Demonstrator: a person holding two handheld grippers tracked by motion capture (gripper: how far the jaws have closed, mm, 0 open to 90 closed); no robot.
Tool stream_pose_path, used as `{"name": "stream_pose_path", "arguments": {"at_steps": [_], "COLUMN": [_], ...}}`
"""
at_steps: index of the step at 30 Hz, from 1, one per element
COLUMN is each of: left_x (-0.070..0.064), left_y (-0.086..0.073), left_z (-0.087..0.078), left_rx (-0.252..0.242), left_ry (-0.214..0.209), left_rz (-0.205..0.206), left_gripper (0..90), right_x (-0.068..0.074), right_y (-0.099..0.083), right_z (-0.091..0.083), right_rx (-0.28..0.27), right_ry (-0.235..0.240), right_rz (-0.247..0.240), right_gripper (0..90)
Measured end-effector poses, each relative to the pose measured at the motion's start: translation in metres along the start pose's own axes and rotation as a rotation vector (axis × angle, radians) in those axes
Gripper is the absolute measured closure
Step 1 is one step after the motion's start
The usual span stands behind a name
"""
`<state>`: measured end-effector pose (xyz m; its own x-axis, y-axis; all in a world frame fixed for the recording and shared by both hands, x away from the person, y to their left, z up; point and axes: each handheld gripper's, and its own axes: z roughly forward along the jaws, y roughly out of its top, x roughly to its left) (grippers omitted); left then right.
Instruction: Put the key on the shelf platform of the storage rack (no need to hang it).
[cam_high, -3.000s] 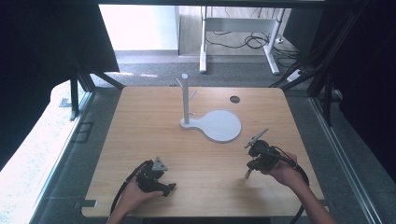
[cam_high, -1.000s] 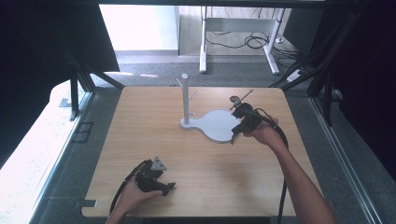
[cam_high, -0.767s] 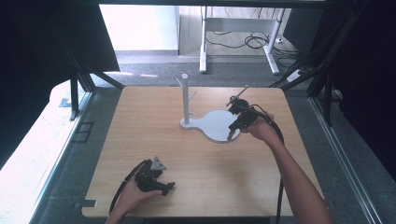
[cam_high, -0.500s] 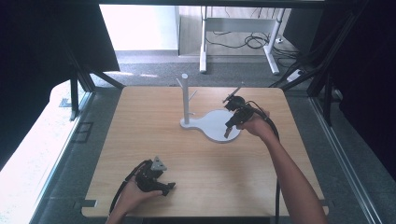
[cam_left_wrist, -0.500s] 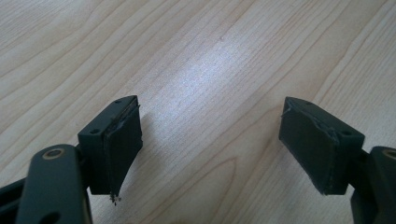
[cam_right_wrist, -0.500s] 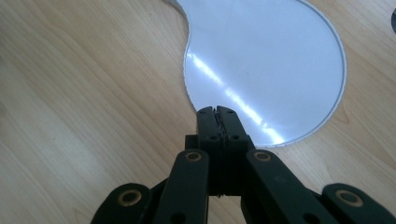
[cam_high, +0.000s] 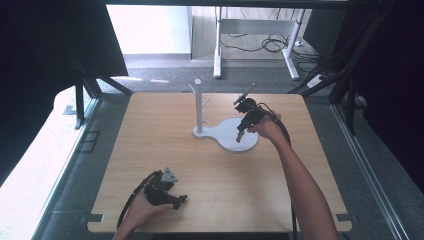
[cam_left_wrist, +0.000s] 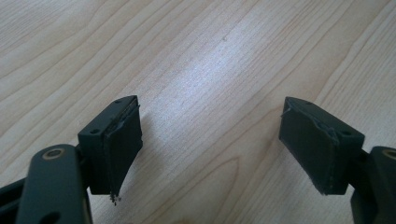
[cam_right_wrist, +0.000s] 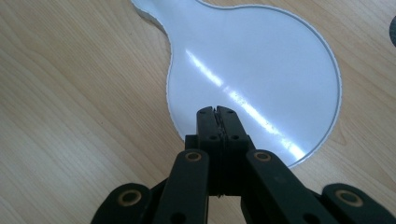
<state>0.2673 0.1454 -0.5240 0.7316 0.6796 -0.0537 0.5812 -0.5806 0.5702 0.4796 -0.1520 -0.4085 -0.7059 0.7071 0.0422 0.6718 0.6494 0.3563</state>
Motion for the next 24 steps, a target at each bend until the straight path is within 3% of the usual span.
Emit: {"name": "stream_pose_path", "arguments": {"at_steps": [24], "left_x": [0.003], "left_y": [-0.001], "left_z": [-0.003], "left_rx": [-0.013], "left_ry": [0.01], "left_rz": [-0.011], "left_gripper": [21.5], "right_x": [-0.022], "right_y": [0.024], "right_z": [0.023], "right_rx": [0.003], "right_ry": [-0.04], "right_rz": [0.076], "right_gripper": [90.0]}}
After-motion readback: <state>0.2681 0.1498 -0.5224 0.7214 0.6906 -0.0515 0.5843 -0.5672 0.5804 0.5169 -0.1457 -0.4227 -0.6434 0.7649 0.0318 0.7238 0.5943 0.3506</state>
